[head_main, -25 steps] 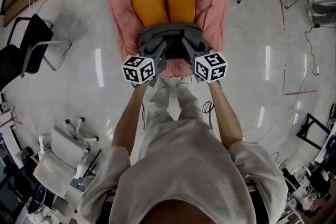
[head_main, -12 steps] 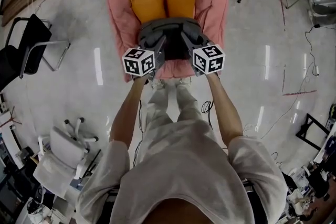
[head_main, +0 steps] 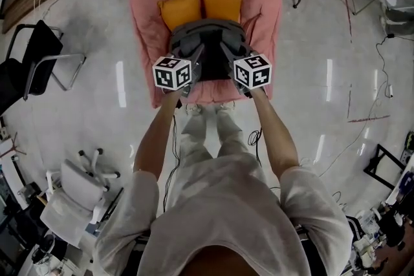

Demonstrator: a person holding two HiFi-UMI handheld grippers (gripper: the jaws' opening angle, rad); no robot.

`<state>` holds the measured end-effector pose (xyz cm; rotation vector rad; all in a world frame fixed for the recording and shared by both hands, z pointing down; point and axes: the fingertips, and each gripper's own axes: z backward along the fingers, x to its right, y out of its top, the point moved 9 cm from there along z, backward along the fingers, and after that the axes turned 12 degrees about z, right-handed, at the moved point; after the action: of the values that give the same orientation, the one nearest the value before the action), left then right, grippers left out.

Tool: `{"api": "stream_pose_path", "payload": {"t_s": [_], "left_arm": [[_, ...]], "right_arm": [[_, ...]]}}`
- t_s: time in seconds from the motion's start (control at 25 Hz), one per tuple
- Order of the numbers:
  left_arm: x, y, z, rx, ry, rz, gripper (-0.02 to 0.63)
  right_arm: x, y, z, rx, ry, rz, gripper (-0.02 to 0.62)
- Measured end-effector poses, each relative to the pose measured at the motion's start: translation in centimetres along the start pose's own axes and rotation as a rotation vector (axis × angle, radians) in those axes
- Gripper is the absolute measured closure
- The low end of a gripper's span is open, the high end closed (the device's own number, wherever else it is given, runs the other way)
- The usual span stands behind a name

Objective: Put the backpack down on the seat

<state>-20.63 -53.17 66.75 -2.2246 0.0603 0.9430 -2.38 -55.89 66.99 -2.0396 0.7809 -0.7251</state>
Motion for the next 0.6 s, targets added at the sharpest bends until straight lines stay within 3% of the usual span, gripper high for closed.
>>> {"api": "stream_pose_path", "payload": {"t_s": [0.6], "left_arm": [[-2.7,-0.2,-3.4,-0.044,0.071,0.011,0.571]], "right_arm": [[2.1,-2.7,-4.0,-0.093,0.031,-0.057,0.552]]}}
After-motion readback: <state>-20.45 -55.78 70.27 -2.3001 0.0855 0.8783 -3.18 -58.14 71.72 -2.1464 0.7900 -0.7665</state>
